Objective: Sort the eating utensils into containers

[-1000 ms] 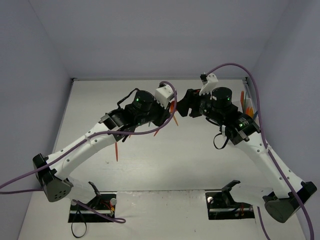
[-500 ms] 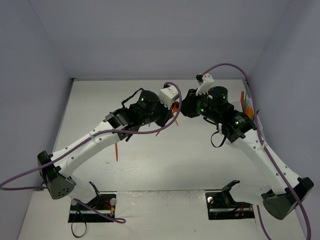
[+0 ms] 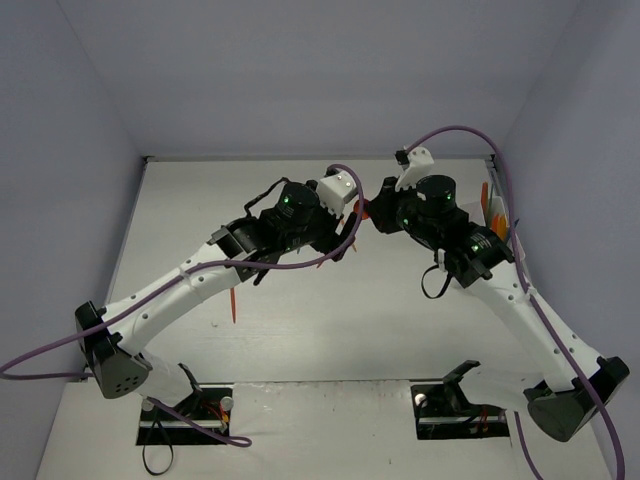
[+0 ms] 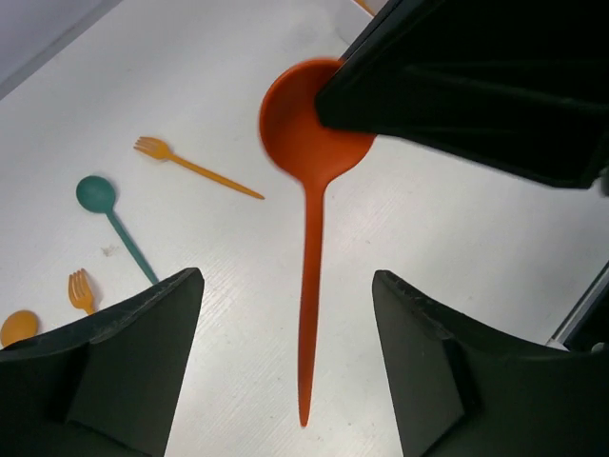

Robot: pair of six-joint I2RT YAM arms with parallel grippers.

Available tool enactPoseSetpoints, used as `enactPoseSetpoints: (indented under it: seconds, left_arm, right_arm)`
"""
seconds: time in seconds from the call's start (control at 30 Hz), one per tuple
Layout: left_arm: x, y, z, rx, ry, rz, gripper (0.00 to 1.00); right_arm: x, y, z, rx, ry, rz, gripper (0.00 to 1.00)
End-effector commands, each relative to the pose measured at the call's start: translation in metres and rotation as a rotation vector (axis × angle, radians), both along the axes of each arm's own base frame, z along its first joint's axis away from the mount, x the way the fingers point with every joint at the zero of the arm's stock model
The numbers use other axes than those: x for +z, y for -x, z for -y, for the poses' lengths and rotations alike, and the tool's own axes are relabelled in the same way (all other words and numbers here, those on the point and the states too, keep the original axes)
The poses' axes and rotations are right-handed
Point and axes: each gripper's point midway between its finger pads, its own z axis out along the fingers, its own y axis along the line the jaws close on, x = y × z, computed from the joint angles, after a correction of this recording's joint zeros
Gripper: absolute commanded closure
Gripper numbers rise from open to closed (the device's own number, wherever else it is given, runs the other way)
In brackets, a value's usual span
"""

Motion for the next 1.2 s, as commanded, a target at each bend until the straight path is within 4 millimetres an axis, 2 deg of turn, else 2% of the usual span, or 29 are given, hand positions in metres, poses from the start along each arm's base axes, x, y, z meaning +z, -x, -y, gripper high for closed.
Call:
enactPoseSetpoints:
  seconds: [0.0,0.17,0.4,0.5,0.57,0.63,0.77,0.97,1.0,1.17]
  left_arm:
    - [0.020,-0.010,-0.020,0.131,0.043,0.060,0.27]
    - [0.009,-0.020,-0.068,0.310,0.048,0.039,0.26]
    - [-0.036,-0.032,-0.169,0.560,0.065,-0.128,0.26]
    - [-0.058,-0.030,-0.204,0.629,0.023,-0.177,0.26]
    - [-0.069,-0.028,-0.219,0.642,-0.002,-0.200,0.26]
    - [-0.081,-0.026,-0.241,0.672,-0.035,-0.206,0.26]
    - [-0.095,-0.022,-0.272,0.718,-0.104,-0.187,0.26]
    - [-0.112,-0.018,-0.280,0.742,-0.101,-0.147,0.26]
    - [-0.112,-0.019,-0.281,0.750,-0.105,-0.142,0.26]
    - [-0.111,-0.021,-0.286,0.769,-0.122,-0.127,0.26]
  right_arm:
    - [0.030,-0.018,0.044,-0.186,0.133,0.185,1.00]
    - [0.033,-0.041,0.100,-0.374,0.346,0.243,1.00]
    - [0.028,-0.080,0.199,-0.652,0.578,0.187,1.00]
    - [0.026,-0.095,0.212,-0.692,0.649,0.168,1.00]
    - [0.017,-0.109,0.225,-0.713,0.694,0.139,1.00]
    - [0.018,-0.119,0.234,-0.721,0.711,0.142,1.00]
    - [0.012,-0.135,0.252,-0.724,0.761,0.146,1.00]
    - [-0.002,-0.146,0.270,-0.683,0.855,0.134,1.00]
    - [-0.001,-0.149,0.272,-0.688,0.859,0.144,1.00]
    - [-0.017,-0.159,0.275,-0.658,0.880,0.140,1.00]
